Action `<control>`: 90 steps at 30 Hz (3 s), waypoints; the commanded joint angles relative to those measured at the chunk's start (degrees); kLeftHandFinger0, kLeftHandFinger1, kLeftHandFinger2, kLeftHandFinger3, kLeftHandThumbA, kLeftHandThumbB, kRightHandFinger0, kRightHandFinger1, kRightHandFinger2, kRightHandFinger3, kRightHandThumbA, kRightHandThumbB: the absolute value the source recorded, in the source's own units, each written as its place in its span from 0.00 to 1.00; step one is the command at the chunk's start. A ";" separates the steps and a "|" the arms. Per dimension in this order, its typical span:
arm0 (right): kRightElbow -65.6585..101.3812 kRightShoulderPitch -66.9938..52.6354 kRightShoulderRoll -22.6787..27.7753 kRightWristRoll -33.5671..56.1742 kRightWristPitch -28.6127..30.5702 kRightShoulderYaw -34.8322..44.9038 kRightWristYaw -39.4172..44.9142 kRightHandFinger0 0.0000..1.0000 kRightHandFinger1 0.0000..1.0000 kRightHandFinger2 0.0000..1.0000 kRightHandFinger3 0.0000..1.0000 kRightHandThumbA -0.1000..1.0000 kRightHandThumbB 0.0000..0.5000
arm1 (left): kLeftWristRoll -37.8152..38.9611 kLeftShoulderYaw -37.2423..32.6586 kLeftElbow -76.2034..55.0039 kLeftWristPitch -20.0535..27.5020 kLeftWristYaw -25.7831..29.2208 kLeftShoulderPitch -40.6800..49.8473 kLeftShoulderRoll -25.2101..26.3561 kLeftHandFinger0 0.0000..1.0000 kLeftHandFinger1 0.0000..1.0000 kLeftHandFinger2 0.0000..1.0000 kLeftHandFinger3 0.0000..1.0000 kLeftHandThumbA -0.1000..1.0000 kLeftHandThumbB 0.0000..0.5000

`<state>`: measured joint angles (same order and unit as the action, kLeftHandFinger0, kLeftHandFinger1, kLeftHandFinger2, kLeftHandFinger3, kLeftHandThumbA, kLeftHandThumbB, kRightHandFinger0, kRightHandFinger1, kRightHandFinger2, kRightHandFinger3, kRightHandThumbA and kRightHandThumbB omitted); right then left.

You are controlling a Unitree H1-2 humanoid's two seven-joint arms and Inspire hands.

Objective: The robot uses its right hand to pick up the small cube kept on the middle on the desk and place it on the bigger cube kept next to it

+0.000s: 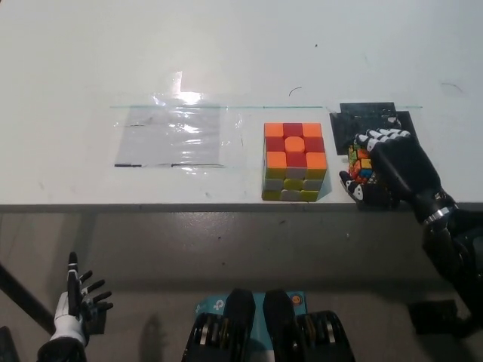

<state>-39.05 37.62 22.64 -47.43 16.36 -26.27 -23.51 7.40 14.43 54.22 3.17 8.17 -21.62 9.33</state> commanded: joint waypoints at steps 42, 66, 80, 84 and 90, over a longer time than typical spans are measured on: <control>-0.49 4.56 -0.27 -1.41 8.73 3.74 -16.88 0.00 0.22 0.56 0.47 0.00 0.59 | -0.22 -0.73 -2.11 0.73 0.33 -0.69 1.40 0.64 0.67 0.78 0.81 1.00 0.21; 9.73 9.07 0.17 -1.90 9.27 6.42 -11.80 0.00 0.15 0.66 0.52 0.00 0.40 | 0.57 0.00 -1.92 0.19 -0.15 -0.04 1.23 0.62 0.65 0.78 0.84 1.00 0.27; 12.84 11.31 -4.62 -0.64 8.82 5.94 -6.22 0.00 0.13 0.55 0.39 0.00 0.45 | 0.57 -0.50 -3.18 -1.12 -0.71 0.48 1.32 0.68 0.71 0.83 0.90 1.00 0.28; 13.02 11.00 -6.16 -0.33 8.67 6.00 -5.43 0.00 0.14 0.56 0.43 0.00 0.50 | 0.42 -0.79 -4.50 -2.06 -0.19 0.99 1.19 0.69 0.71 0.84 0.90 1.00 0.26; 13.36 9.75 -8.93 -0.25 7.95 5.67 -3.63 0.00 0.21 0.64 0.52 0.00 0.50 | 0.91 -0.71 -3.83 -1.84 -0.83 0.76 1.45 0.66 0.68 0.82 0.89 1.00 0.28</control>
<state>-28.19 44.89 14.54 -49.12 23.96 -20.92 -28.60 8.31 13.89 50.74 1.23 8.16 -20.15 9.44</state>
